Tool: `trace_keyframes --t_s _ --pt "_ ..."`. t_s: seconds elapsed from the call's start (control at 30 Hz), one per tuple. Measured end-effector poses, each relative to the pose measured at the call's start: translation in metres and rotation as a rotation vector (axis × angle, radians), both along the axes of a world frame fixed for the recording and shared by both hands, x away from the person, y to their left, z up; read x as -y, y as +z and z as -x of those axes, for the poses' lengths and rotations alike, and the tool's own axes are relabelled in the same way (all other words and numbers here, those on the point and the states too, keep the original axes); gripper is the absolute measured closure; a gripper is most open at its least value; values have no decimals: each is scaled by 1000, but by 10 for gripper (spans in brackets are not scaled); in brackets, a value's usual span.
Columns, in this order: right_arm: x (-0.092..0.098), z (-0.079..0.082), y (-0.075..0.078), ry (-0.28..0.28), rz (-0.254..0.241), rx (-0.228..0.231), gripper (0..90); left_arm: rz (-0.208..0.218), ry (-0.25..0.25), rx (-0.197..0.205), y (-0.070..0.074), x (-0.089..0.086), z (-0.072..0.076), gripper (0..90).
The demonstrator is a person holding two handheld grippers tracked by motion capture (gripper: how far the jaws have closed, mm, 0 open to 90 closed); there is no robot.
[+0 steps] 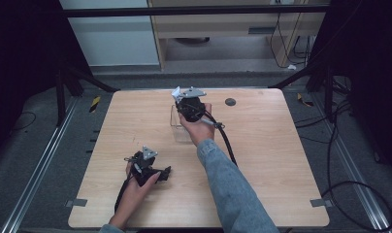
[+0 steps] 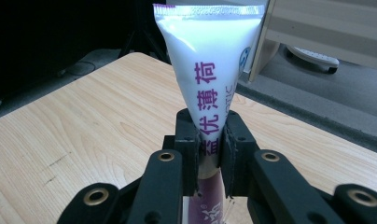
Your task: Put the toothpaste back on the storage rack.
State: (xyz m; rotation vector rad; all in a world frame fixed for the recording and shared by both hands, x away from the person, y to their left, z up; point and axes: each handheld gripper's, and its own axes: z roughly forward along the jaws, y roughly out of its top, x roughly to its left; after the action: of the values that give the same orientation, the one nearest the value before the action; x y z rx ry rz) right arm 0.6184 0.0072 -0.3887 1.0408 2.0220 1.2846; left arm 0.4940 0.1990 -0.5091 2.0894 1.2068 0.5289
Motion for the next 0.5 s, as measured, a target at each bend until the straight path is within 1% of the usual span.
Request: trace_keyframes --t_s 0.2,0.37,0.5 --pt "-2 -1 -3 6 11 -4 788 0 1 0 0 0 0 0" --pt "-2 -3 -4 -3 8 -14 788 1 0 1 0 0 0 0" --pt "-3 -3 -5 2 12 -17 788 1 -2 0 0 0 0 0"
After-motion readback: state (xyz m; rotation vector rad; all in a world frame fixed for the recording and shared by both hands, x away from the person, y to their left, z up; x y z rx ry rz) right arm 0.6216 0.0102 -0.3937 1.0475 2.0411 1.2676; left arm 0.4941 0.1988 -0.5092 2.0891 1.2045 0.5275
